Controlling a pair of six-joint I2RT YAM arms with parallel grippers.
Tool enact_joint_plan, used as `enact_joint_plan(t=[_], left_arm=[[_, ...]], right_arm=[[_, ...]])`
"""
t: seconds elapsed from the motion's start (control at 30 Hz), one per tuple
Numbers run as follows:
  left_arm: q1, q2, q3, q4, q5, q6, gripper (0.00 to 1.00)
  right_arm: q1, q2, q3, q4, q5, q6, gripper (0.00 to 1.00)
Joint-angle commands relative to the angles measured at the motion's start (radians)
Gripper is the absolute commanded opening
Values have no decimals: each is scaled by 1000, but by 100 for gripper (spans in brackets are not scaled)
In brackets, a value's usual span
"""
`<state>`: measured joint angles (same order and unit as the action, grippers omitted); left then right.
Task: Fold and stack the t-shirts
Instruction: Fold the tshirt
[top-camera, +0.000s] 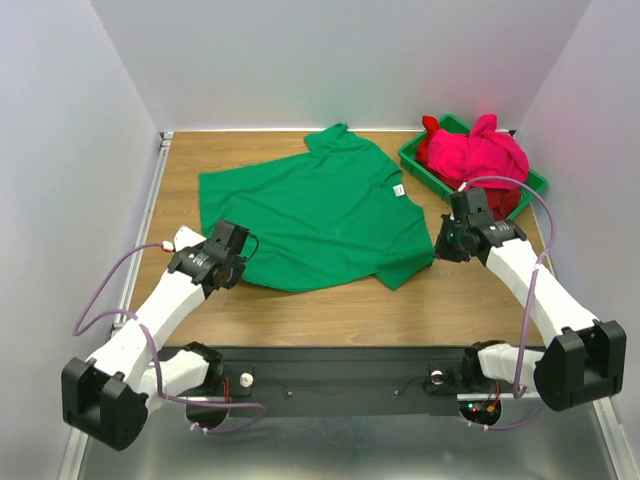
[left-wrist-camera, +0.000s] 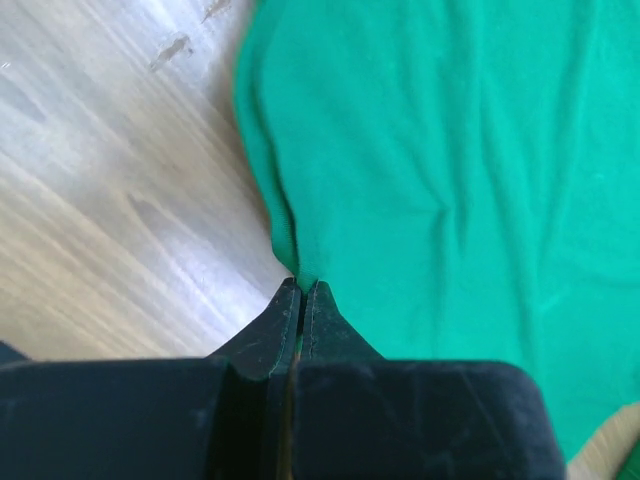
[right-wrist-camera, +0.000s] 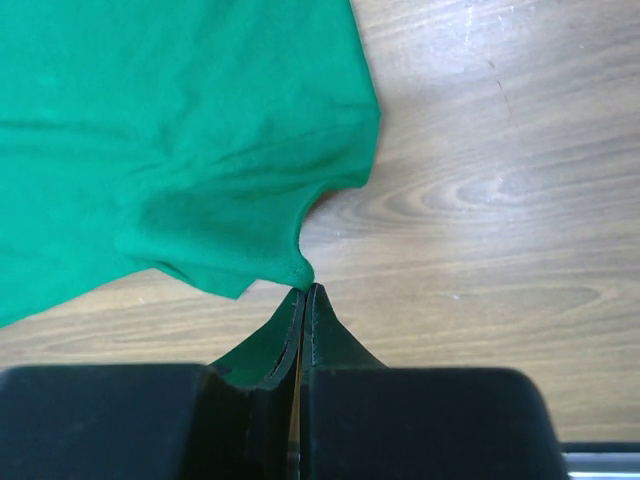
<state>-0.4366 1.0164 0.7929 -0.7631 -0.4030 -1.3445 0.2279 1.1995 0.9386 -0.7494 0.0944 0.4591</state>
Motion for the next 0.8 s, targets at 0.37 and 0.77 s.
enact_joint_plan(t=[0.37,0.77], left_arm=[[2,-223,-24,-151,44,-52,0],[24,-223,-61,53,66,48,0]], right_arm=[[-7,-84,-32,-79,-47,9,0],[-7,199,239,-45,-35,-54,0]])
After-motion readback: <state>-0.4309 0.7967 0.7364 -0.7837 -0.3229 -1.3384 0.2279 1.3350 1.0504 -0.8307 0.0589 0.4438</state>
